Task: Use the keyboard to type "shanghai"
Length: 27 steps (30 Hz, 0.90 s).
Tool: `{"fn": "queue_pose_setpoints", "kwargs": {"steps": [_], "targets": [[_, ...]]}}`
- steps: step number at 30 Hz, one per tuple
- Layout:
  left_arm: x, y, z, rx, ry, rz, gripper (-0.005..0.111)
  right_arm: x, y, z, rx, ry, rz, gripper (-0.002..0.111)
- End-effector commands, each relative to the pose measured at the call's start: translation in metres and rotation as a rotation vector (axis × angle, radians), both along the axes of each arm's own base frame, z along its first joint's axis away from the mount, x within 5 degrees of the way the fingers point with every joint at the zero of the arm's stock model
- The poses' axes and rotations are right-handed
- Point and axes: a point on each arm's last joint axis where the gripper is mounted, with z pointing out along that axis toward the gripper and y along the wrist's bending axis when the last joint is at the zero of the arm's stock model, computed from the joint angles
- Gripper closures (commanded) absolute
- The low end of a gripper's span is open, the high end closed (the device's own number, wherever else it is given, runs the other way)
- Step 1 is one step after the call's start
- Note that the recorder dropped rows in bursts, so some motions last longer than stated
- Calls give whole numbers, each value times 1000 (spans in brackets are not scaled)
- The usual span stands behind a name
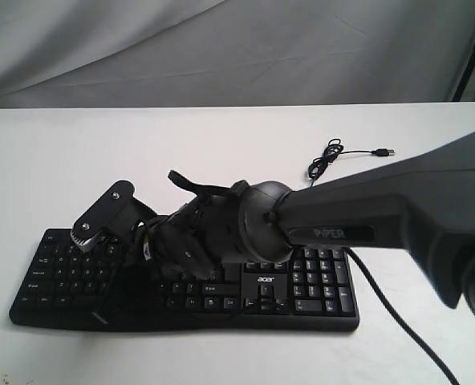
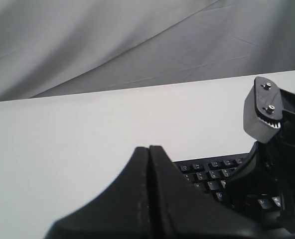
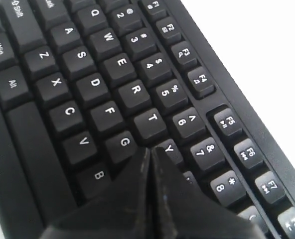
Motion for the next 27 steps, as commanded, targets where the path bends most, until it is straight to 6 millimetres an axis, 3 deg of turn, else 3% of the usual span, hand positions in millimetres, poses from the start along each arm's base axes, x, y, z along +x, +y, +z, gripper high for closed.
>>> {"fn": "queue_pose_setpoints", "kwargs": {"steps": [1, 7, 11, 18, 27], "targets": [[0, 0, -1, -3, -3, -4, 107, 3, -4, 4, -3, -7, -1, 108], [0, 0, -1, -3, -3, -4, 107, -7, 5, 28, 33, -48, 37, 108], [0, 0, -1, -3, -3, -4, 107, -6, 36, 43, 91, -99, 78, 108], [0, 0, -1, -3, -3, -4, 107, 1, 77, 31, 53, -95, 129, 108], [0, 0, -1, -3, -3, -4, 107, 5, 85, 14, 34, -73, 129, 108]]}}
